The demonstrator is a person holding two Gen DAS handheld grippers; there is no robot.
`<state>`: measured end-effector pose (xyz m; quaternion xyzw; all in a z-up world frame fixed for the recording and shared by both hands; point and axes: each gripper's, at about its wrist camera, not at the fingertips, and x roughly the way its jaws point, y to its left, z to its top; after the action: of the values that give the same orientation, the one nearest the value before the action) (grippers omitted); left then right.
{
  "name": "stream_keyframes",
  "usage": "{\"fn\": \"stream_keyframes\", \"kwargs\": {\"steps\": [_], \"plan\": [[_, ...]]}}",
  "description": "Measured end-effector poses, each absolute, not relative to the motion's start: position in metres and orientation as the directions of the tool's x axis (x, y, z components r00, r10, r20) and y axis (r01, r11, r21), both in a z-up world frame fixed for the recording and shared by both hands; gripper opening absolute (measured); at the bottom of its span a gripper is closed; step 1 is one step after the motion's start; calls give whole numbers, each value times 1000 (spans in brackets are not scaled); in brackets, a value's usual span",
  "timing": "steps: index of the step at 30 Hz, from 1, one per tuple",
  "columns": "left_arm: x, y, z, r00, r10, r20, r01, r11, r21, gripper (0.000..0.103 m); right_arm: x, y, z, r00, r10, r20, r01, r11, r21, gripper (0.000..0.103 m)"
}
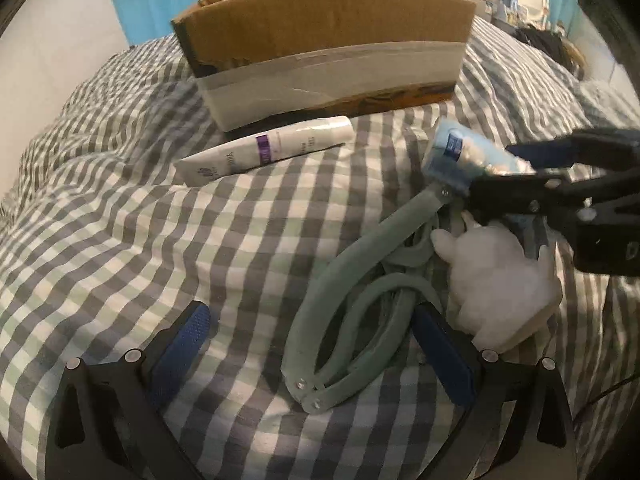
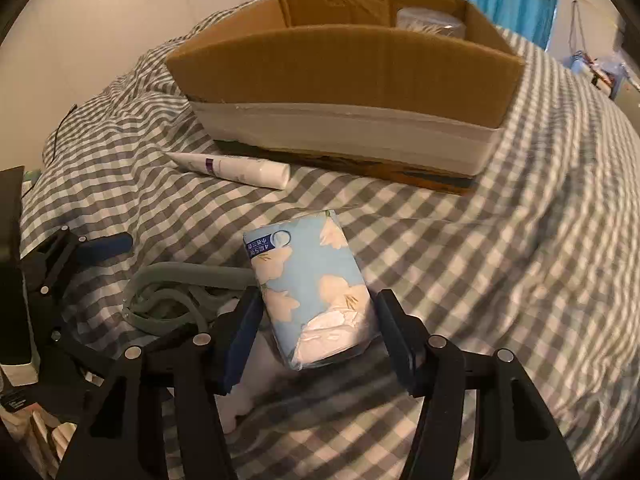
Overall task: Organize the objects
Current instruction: 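Grasp the blue tissue pack with the right tool while the left tool grasps the teal headband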
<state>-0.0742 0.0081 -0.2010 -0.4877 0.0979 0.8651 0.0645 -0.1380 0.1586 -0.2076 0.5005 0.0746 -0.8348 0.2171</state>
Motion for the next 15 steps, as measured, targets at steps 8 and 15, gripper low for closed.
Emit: {"fn": "stream_keyframes", "kwargs": {"steps": [8, 15], "plan": [[-54, 23, -195, -522, 92, -848, -292, -953, 77, 59, -120, 175, -189, -467, -241, -851, 408, -912, 34, 58], [-48, 19, -187, -508, 132, -851, -297, -954, 29, 52, -101, 181, -169, -509, -240, -827, 388, -921, 29, 58]]}}
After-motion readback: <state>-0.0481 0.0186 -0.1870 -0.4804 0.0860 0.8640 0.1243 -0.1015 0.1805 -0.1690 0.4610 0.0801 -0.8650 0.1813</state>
